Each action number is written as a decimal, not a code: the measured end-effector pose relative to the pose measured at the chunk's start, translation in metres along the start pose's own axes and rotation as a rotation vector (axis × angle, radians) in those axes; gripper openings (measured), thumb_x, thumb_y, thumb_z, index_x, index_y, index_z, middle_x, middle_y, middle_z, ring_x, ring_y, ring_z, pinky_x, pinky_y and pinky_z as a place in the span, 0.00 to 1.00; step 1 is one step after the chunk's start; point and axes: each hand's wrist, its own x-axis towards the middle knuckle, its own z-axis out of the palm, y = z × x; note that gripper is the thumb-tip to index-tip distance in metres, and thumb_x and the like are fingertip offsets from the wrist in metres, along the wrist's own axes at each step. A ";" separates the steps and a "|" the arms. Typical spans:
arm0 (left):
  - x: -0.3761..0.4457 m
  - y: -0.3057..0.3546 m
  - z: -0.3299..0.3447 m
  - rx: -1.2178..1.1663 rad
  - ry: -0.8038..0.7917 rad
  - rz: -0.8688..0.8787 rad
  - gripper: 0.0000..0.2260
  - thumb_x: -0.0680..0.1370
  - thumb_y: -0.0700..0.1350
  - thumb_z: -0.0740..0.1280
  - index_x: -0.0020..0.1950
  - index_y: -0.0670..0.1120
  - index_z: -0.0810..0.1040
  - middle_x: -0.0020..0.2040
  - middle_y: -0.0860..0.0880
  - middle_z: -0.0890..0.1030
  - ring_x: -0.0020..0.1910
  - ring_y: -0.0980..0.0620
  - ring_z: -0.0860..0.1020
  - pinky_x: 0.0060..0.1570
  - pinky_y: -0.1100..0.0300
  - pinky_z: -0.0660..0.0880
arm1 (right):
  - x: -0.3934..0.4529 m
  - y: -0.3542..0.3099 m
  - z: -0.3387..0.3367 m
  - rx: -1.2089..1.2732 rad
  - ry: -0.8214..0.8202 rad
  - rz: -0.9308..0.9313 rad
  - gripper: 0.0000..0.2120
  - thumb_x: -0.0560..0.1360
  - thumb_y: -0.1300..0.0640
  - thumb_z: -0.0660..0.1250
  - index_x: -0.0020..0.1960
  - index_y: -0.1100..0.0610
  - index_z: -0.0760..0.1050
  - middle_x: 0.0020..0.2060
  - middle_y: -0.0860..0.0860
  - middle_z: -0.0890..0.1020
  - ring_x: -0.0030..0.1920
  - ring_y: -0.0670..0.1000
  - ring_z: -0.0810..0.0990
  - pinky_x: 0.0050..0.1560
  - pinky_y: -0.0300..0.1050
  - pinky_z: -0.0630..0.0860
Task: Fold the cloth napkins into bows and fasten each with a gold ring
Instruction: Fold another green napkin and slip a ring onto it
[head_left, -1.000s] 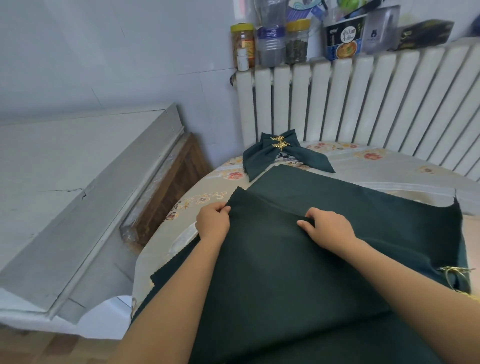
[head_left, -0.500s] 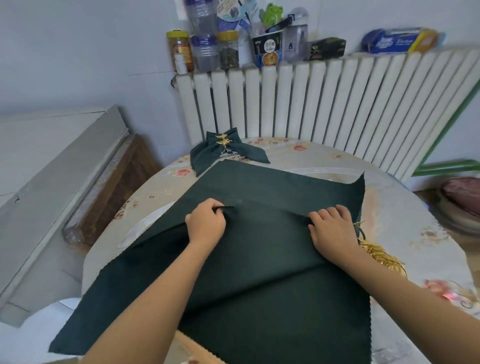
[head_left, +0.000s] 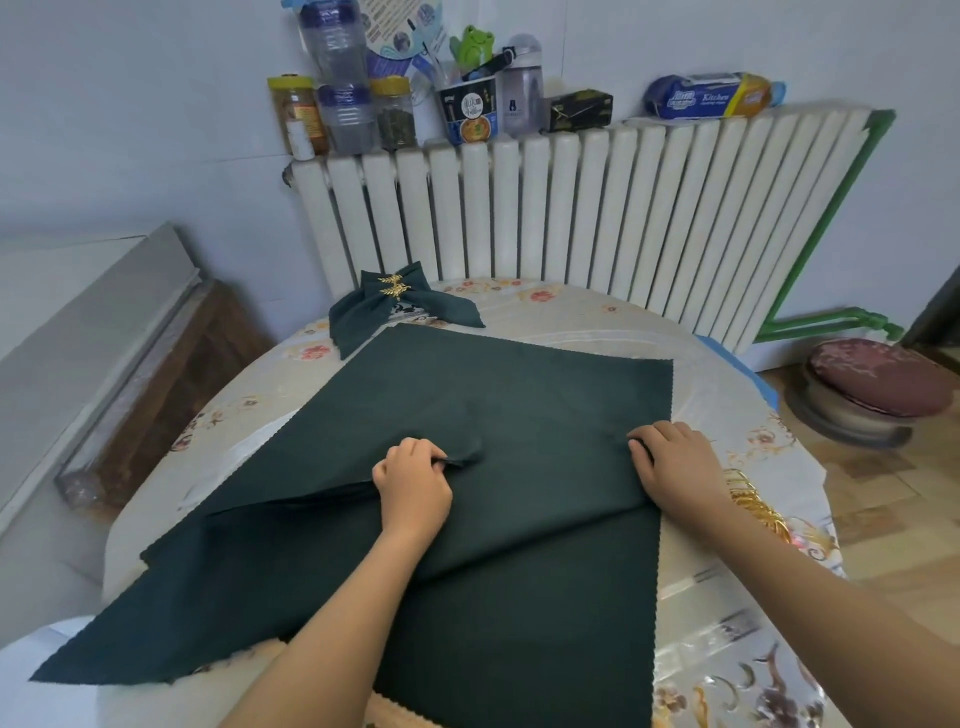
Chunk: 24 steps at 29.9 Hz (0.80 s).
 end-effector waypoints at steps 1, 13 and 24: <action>0.000 0.000 0.000 0.007 0.001 0.003 0.06 0.78 0.39 0.61 0.49 0.47 0.77 0.50 0.51 0.75 0.54 0.49 0.72 0.58 0.57 0.58 | 0.000 0.002 0.000 0.010 0.002 0.004 0.13 0.80 0.53 0.57 0.56 0.55 0.78 0.51 0.52 0.80 0.52 0.55 0.75 0.55 0.48 0.68; -0.001 -0.002 0.003 0.035 0.021 0.030 0.06 0.77 0.38 0.62 0.49 0.45 0.77 0.50 0.49 0.75 0.54 0.48 0.71 0.59 0.56 0.58 | 0.031 0.007 -0.001 0.038 -0.102 0.116 0.19 0.82 0.48 0.48 0.60 0.55 0.74 0.57 0.52 0.76 0.60 0.55 0.69 0.64 0.49 0.59; 0.006 -0.003 -0.012 -0.219 -0.031 -0.103 0.05 0.78 0.39 0.62 0.46 0.48 0.75 0.46 0.54 0.75 0.53 0.51 0.74 0.56 0.57 0.59 | 0.028 -0.053 0.007 0.026 -0.203 -0.111 0.19 0.79 0.48 0.57 0.68 0.51 0.68 0.65 0.50 0.72 0.66 0.53 0.66 0.65 0.47 0.59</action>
